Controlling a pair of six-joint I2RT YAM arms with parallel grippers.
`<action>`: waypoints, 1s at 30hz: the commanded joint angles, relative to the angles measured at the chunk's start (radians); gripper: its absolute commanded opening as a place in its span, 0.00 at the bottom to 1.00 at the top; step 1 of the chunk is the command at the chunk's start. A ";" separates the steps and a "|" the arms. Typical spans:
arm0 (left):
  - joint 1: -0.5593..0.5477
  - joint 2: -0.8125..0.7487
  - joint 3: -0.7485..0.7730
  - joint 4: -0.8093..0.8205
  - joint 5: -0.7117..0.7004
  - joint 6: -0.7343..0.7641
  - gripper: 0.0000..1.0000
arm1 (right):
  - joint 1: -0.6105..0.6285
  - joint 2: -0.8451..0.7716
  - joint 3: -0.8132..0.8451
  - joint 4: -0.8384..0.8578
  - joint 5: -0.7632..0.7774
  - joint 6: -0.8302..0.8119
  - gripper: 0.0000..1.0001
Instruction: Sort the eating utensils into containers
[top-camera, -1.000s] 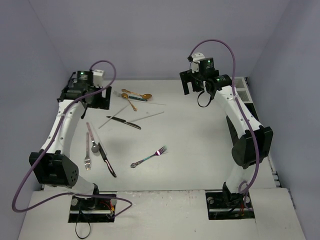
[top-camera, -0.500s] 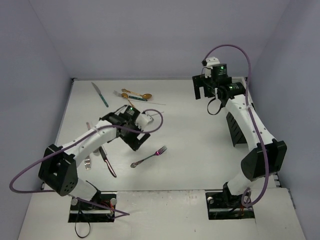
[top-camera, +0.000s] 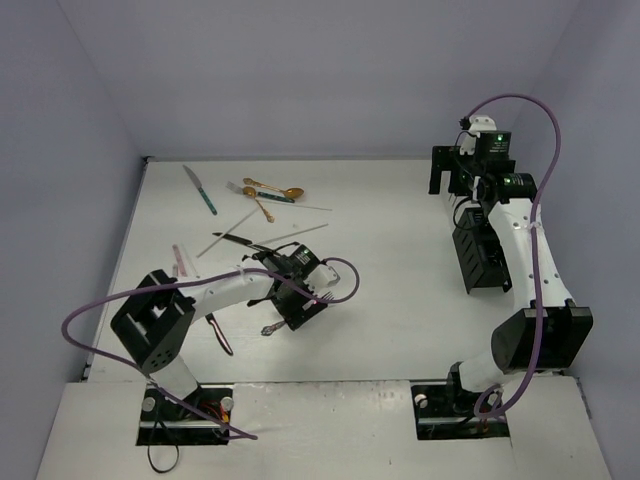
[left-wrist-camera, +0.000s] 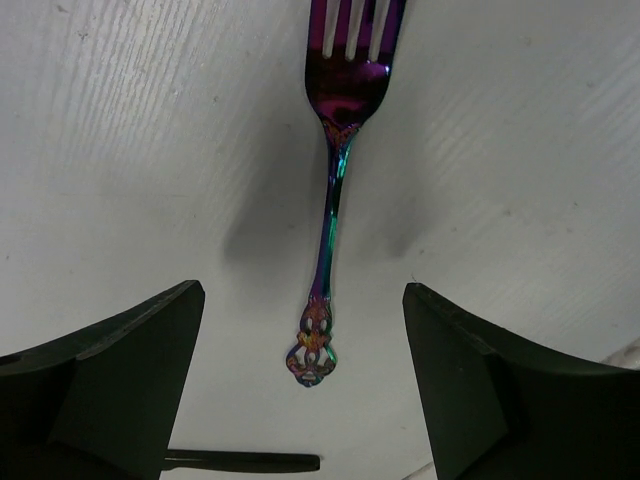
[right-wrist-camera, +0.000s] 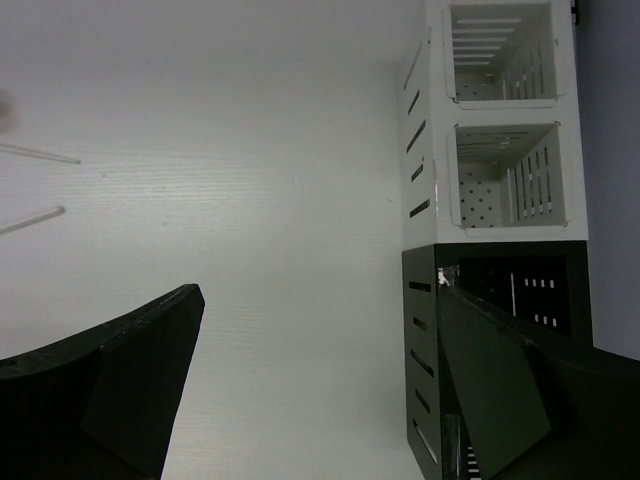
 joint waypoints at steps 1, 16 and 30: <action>0.001 0.021 0.031 0.083 -0.017 -0.025 0.75 | -0.001 -0.031 0.007 0.042 -0.030 0.017 1.00; 0.000 0.106 0.082 0.085 0.044 -0.015 0.42 | -0.006 -0.016 0.035 0.039 -0.076 0.016 1.00; 0.016 0.074 0.102 0.064 0.023 -0.005 0.00 | -0.005 0.008 0.117 0.039 -0.215 0.088 1.00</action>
